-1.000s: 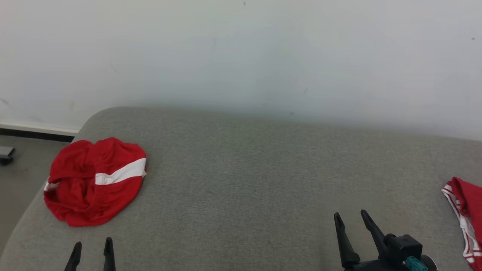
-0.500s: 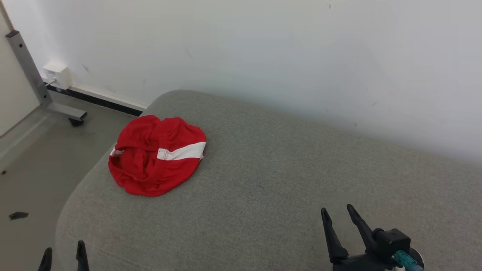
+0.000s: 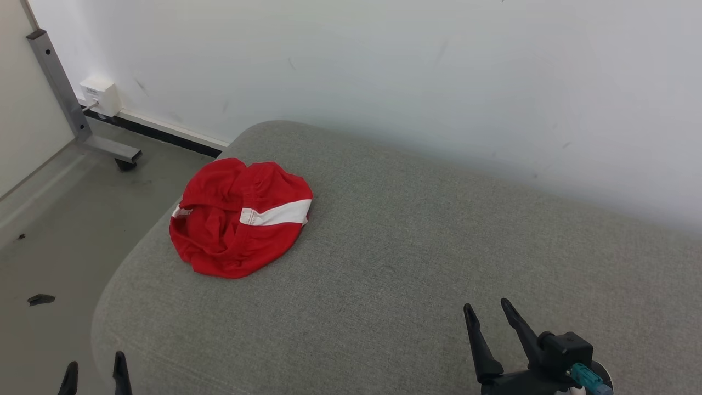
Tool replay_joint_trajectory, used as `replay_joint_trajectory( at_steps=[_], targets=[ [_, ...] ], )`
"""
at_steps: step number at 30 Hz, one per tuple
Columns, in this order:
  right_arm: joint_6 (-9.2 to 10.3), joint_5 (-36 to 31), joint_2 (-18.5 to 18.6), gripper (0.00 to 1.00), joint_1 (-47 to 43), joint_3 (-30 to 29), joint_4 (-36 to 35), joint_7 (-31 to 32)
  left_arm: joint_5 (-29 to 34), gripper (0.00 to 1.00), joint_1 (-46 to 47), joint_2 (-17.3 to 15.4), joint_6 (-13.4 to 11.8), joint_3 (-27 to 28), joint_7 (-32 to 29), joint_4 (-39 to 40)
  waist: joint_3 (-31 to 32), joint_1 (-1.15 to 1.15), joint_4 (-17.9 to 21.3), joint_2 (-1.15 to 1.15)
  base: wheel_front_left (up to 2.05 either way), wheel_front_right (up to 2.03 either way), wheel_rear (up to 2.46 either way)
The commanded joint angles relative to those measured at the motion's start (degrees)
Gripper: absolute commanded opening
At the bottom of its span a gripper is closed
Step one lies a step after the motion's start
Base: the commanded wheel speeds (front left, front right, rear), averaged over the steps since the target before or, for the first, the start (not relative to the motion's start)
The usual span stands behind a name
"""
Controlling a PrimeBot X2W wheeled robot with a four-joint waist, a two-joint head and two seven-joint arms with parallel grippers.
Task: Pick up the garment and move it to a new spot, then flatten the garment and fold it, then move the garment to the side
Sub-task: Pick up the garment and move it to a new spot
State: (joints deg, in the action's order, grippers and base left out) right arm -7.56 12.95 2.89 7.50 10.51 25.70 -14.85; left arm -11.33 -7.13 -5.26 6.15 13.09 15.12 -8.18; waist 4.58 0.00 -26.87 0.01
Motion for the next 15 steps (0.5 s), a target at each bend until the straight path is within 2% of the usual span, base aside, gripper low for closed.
replay_joint_trajectory(
  at_steps=[1,8,15],
  targets=[
    [0.14,0.2,0.0,1.0,-0.2,0.1,0.1,-0.2,0.4,1.0,0.9,-0.3,0.3,-0.2,0.0,-0.3,0.0,0.0,0.0,-0.01,0.0,0.0,0.0],
    [0.14,-0.1,0.0,1.0,-1.6,-1.2,-0.7,-0.3,1.5,1.0,7.4,-2.1,0.5,-2.8,-1.7,-5.4,-0.9,0.0,-0.5,-0.01,0.0,0.0,0.0],
    [0.14,-4.3,0.1,1.0,3.2,0.0,-5.4,2.6,-2.1,1.0,23.5,-3.4,-1.1,-2.1,-10.8,-13.0,-11.3,0.0,4.7,-0.01,0.0,0.0,0.0]
  ],
)
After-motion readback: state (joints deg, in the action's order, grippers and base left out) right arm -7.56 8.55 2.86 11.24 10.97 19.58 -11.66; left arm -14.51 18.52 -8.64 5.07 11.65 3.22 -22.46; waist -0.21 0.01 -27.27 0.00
